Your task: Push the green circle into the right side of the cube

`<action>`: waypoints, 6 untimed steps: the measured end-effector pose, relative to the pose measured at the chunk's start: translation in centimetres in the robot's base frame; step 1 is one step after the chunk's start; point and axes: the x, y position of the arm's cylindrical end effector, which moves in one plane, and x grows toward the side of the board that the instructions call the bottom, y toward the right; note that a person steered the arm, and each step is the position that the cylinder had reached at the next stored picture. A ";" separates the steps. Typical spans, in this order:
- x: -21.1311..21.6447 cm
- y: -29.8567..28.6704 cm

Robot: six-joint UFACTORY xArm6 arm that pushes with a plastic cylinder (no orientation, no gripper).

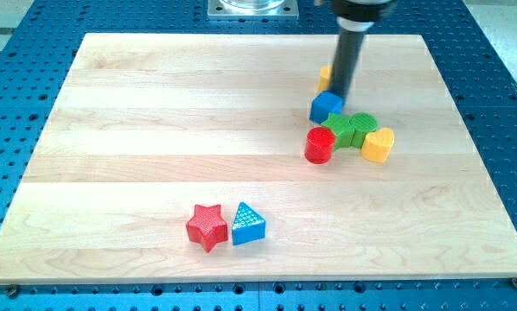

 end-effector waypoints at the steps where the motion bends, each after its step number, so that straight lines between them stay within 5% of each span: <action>1: -0.2 -1.1; 3: 0.4 12.6; 6: 7.1 7.9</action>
